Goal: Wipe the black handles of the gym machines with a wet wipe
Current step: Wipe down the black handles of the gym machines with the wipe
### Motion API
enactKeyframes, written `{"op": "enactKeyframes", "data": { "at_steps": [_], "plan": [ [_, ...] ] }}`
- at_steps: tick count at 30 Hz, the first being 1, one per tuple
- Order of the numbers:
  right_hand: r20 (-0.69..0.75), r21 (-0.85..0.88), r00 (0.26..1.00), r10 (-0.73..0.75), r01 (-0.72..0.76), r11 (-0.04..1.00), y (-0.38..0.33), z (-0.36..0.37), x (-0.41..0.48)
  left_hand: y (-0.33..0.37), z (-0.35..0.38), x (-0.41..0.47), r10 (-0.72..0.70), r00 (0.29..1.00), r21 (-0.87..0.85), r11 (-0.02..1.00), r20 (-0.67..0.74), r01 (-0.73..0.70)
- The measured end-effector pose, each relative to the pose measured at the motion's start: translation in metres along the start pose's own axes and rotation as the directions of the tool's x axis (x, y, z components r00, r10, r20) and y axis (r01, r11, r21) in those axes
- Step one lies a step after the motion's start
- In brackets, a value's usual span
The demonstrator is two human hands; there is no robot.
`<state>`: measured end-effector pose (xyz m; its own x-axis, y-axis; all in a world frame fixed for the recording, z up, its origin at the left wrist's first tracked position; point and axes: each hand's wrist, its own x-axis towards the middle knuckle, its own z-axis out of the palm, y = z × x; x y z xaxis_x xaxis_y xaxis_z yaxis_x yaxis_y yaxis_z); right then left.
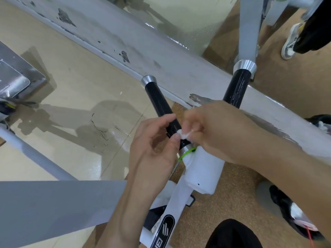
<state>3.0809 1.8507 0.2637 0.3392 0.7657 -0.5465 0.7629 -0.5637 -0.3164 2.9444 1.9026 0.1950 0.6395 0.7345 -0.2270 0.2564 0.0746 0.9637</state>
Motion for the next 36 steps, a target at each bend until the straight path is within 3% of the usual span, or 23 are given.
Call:
{"op": "enactKeyframes", "data": {
  "at_steps": [3,6,9,12,14,16,22,24,26,28,29,34,36],
  "plan": [
    [0.046,0.096,0.999,-0.001,-0.004,0.995,-0.004,-0.002,-0.009,0.0,-0.001,-0.014,-0.007,1.0,0.021,1.0,0.024,0.007],
    [-0.038,0.221,0.999,-0.034,0.042,0.974,-0.013,0.007,-0.007,0.002,-0.004,-0.016,-0.021,0.997,0.029,0.999,0.07,0.019],
    [-0.115,0.183,0.989,-0.095,0.115,0.976,-0.011,0.016,-0.019,0.002,-0.006,-0.011,0.037,0.987,0.171,0.983,0.155,-0.064],
    [-0.264,0.299,0.96,-0.09,0.17,0.939,-0.004,0.027,-0.039,-0.004,0.001,-0.017,0.162,0.986,0.243,0.959,-0.037,-0.148],
    [-0.396,0.349,0.918,0.01,0.14,0.927,0.0,0.04,-0.047,-0.007,0.009,-0.029,0.083,0.974,0.099,0.993,-0.211,-0.064],
    [-0.484,0.31,0.874,0.052,0.116,0.944,-0.003,0.054,-0.049,-0.007,0.014,-0.036,-0.075,0.956,-0.108,0.993,-0.285,0.045],
    [-0.522,0.05,0.853,0.023,0.004,0.999,-0.016,0.076,-0.043,-0.011,0.021,-0.047,-0.333,0.91,-0.429,0.88,-0.246,0.206],
    [-0.536,0.023,0.843,0.043,-0.036,0.999,-0.017,0.079,-0.042,-0.015,0.026,-0.042,-0.45,0.873,-0.591,0.762,-0.188,0.265],
    [-0.554,0.02,0.831,0.046,-0.041,0.999,-0.017,0.082,-0.041,-0.018,0.032,-0.035,-0.551,0.83,-0.774,0.562,-0.087,0.292],
    [-0.551,0.015,0.833,0.036,-0.034,0.999,-0.016,0.082,-0.041,-0.016,0.035,-0.033,-0.595,0.803,-0.874,0.38,0.02,0.303],
    [-0.548,0.002,0.836,0.024,-0.027,1.0,-0.015,0.081,-0.042,-0.014,0.034,-0.035,-0.601,0.798,-0.886,0.342,0.049,0.312],
    [-0.529,-0.011,0.849,0.007,-0.015,1.0,-0.013,0.076,-0.041,-0.018,0.025,-0.028,-0.569,0.821,-0.818,0.493,-0.045,0.296],
    [-0.518,-0.006,0.855,0.019,-0.026,1.0,-0.015,0.074,-0.039,-0.021,0.028,-0.012,-0.604,0.793,-0.841,0.47,-0.085,0.267]
  ]
}}
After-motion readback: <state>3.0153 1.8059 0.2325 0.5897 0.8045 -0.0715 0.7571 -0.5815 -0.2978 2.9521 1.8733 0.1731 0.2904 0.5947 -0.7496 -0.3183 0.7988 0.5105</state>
